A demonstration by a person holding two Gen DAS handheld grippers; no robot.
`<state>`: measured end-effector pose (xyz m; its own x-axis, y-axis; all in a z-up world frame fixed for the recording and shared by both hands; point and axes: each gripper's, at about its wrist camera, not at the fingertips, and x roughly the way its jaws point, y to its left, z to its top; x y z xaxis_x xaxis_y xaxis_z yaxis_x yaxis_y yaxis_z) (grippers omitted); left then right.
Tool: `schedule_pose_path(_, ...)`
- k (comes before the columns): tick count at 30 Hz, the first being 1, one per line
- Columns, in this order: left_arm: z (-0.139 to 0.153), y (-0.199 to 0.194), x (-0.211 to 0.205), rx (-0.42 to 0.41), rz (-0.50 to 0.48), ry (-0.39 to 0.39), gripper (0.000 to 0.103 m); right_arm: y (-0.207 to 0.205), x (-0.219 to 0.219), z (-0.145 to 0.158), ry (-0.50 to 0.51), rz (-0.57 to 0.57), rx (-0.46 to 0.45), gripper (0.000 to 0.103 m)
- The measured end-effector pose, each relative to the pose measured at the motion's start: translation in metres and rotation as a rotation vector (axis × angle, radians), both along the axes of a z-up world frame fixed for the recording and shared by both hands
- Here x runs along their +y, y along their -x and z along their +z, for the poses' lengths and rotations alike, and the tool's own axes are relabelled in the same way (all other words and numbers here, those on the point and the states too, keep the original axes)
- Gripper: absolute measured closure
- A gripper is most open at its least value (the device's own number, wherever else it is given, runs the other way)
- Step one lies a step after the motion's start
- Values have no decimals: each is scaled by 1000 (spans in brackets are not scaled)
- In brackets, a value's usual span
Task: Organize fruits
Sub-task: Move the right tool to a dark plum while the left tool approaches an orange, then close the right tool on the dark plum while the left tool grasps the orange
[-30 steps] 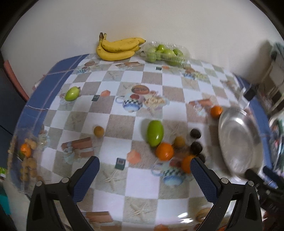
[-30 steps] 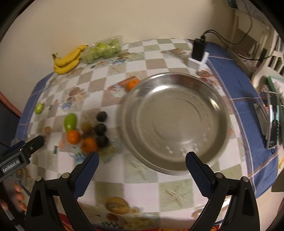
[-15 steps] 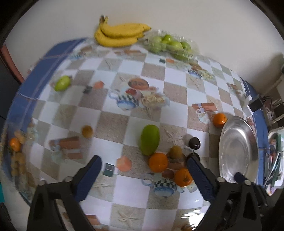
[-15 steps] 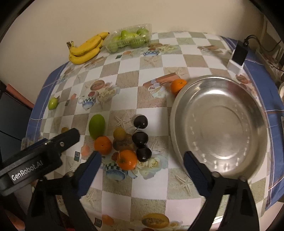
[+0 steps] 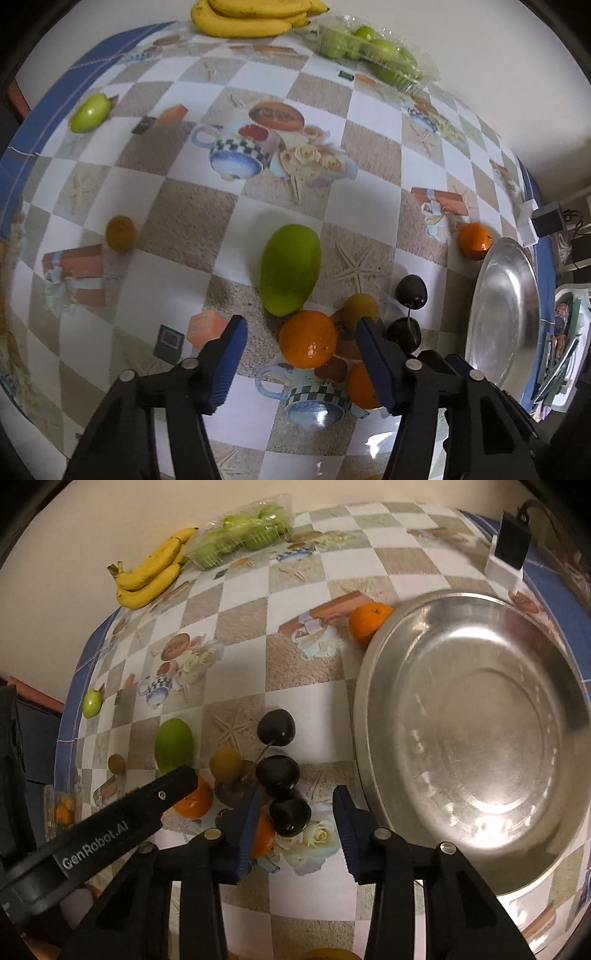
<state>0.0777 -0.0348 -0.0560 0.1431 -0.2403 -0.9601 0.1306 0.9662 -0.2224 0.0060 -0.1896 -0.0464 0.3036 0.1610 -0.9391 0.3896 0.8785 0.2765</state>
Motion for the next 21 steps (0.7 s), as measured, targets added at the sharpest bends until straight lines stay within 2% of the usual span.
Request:
schedule_pose_path(16,-17,1,-3,57,27,47,54,-2,-3,-19,-92,-39,40,67)
schedule_pose_path(19,-19,2,-4,59,27,32,63,-1,-3,-20,-105,-46,41,67)
schedule_pose_path(21,-19,1,-3,63,28,36,63,0,-4,-20,-131,-53,41,67)
